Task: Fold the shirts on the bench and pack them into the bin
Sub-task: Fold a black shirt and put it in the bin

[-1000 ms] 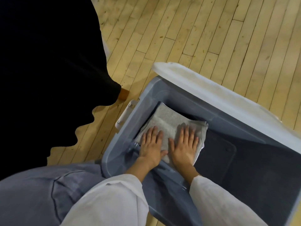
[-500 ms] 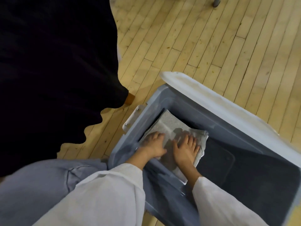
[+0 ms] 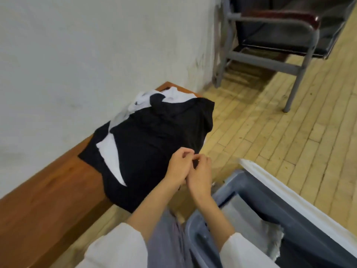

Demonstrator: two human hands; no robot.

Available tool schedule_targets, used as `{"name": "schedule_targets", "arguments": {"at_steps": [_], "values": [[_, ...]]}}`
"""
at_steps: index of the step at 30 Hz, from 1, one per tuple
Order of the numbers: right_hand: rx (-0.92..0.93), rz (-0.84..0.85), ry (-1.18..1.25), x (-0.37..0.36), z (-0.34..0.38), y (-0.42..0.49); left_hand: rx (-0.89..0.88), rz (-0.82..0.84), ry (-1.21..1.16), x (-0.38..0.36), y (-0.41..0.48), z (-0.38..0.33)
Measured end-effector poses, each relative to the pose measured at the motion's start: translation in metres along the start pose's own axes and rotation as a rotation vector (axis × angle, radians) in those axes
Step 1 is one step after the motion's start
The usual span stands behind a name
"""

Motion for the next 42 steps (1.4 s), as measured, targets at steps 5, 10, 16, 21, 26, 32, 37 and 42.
{"name": "schedule_targets", "arguments": {"at_steps": [5,10,16,21,26,32,37,42], "values": [[0.118,0.238,-0.024,-0.073,0.075,-0.006,0.018,-0.258,0.146,0.117,-0.027,-0.004],[0.112,0.289,-0.26,-0.109,0.104,0.01,0.225,-0.413,0.335,0.188,-0.034,0.023],[-0.01,0.231,-0.469,-0.101,0.109,0.052,0.272,-0.364,0.089,0.204,-0.017,0.031],[-0.102,0.242,-0.627,-0.092,0.105,0.085,0.17,-0.3,-0.361,0.193,-0.01,0.023],[-0.042,0.133,-0.679,-0.082,0.111,0.083,0.114,-0.023,-0.875,0.174,-0.01,0.018],[0.08,-0.051,-0.265,-0.054,0.14,0.044,0.082,0.1,-0.654,0.169,-0.036,0.01],[0.228,-0.017,-0.27,-0.05,0.183,0.0,-0.07,-0.119,-0.532,0.189,-0.077,-0.012],[0.366,0.012,-0.1,-0.08,0.22,-0.048,-0.14,-0.427,-0.482,0.245,-0.144,-0.01]]}}
Point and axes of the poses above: each hand's wrist, its own y-axis towards the middle knuckle, its own x-axis out of the back of the hand, z = x × y, the point moved 7 cm from there along y, towards the middle knuckle, and after that the axes turned 14 degrees about z, right-handed, at the moved point
